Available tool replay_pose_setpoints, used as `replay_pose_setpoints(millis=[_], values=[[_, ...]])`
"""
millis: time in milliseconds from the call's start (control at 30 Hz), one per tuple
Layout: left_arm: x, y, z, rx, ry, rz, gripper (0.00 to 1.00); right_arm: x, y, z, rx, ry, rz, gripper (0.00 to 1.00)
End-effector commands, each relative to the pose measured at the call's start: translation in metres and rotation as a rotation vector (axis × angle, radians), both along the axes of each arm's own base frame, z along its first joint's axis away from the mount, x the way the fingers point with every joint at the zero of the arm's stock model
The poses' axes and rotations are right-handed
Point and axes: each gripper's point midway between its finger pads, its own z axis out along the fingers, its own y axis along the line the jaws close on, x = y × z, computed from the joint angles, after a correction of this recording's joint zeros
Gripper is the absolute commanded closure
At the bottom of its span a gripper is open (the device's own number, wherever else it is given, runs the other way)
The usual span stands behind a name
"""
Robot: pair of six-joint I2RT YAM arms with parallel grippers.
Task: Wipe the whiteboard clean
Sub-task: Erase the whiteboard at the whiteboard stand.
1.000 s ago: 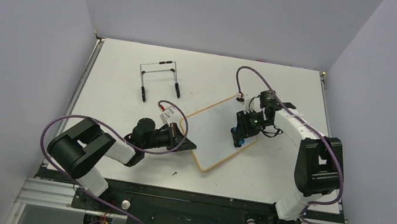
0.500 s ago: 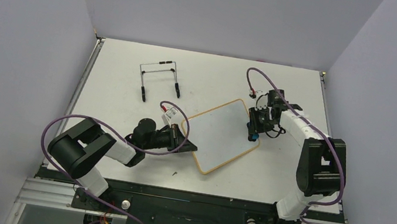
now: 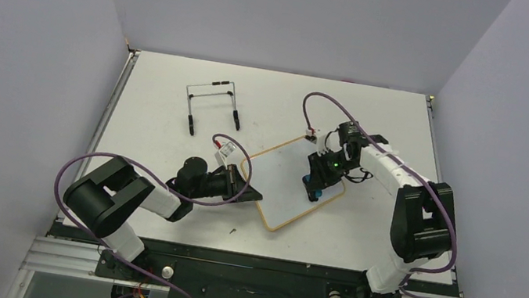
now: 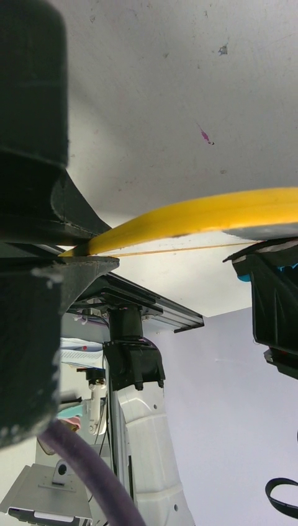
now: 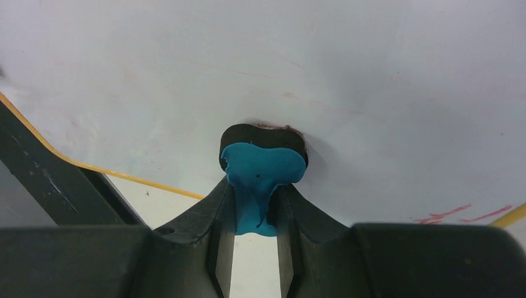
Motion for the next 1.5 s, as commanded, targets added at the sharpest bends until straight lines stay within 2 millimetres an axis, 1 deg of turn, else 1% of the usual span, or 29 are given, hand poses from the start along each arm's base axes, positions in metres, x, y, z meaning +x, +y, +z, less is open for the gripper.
replay_pose_setpoints(millis=[0, 33, 100, 167, 300, 433, 533, 600, 700, 767, 867, 933, 1000, 1033, 1100, 1167, 1233, 1300, 1367, 1467], values=[[0.008, -0.013, 0.054, -0.118, -0.239, -0.045, 1.00, 0.021, -0.002, 0.003, 0.006, -0.023, -0.088, 1.00], [0.007, -0.013, 0.054, -0.118, -0.239, -0.048, 1.00, 0.032, -0.012, 0.000, -0.014, -0.041, -0.148, 1.00], [0.007, -0.013, 0.054, -0.116, -0.240, -0.050, 1.00, 0.045, -0.035, -0.011, -0.087, -0.056, -0.226, 1.00], [0.007, -0.013, 0.054, -0.112, -0.239, -0.049, 1.00, 0.051, -0.055, -0.021, -0.153, -0.051, -0.281, 1.00], [0.008, -0.013, 0.053, -0.107, -0.240, -0.048, 1.00, 0.053, -0.076, -0.034, -0.226, -0.038, -0.328, 1.00], [0.008, -0.013, 0.053, -0.109, -0.241, -0.048, 1.00, 0.049, -0.087, -0.041, -0.275, -0.023, -0.340, 1.00], [0.008, -0.013, 0.053, -0.108, -0.240, -0.049, 1.00, 0.042, -0.086, -0.046, -0.274, 0.002, -0.323, 1.00], [0.009, -0.014, 0.052, -0.108, -0.239, -0.050, 1.00, 0.036, -0.080, -0.046, -0.246, 0.024, -0.292, 1.00], [0.009, -0.014, 0.052, -0.110, -0.239, -0.051, 1.00, 0.018, -0.057, -0.040, -0.149, 0.074, -0.188, 1.00], [0.009, -0.015, 0.052, -0.111, -0.237, -0.053, 1.00, 0.007, -0.038, -0.033, -0.085, 0.092, -0.115, 1.00], [0.008, -0.015, 0.052, -0.112, -0.237, -0.055, 1.00, -0.004, -0.011, -0.015, -0.003, 0.083, -0.021, 1.00], [0.008, -0.015, 0.053, -0.113, -0.239, -0.054, 1.00, -0.004, -0.001, -0.006, 0.029, 0.065, 0.006, 1.00], [0.008, -0.015, 0.053, -0.114, -0.239, -0.054, 1.00, 0.000, 0.004, 0.003, 0.043, 0.038, 0.003, 1.00], [0.008, -0.015, 0.054, -0.114, -0.240, -0.054, 1.00, 0.005, 0.003, 0.004, 0.037, 0.025, -0.016, 1.00], [0.007, -0.015, 0.055, -0.117, -0.242, -0.056, 1.00, 0.028, -0.008, 0.002, 0.002, -0.034, -0.126, 1.00], [0.006, -0.014, 0.055, -0.117, -0.242, -0.056, 1.00, 0.046, -0.029, -0.001, -0.034, -0.079, -0.232, 1.00], [0.005, -0.013, 0.055, -0.117, -0.244, -0.054, 1.00, 0.056, -0.051, -0.006, -0.088, -0.107, -0.307, 1.00], [0.005, -0.013, 0.056, -0.117, -0.245, -0.055, 1.00, 0.060, -0.066, -0.013, -0.130, -0.114, -0.354, 1.00], [0.005, -0.014, 0.056, -0.120, -0.246, -0.056, 1.00, 0.061, -0.076, -0.021, -0.172, -0.106, -0.377, 1.00], [0.004, -0.014, 0.058, -0.125, -0.249, -0.056, 1.00, 0.053, -0.074, -0.029, -0.176, -0.063, -0.353, 1.00]])
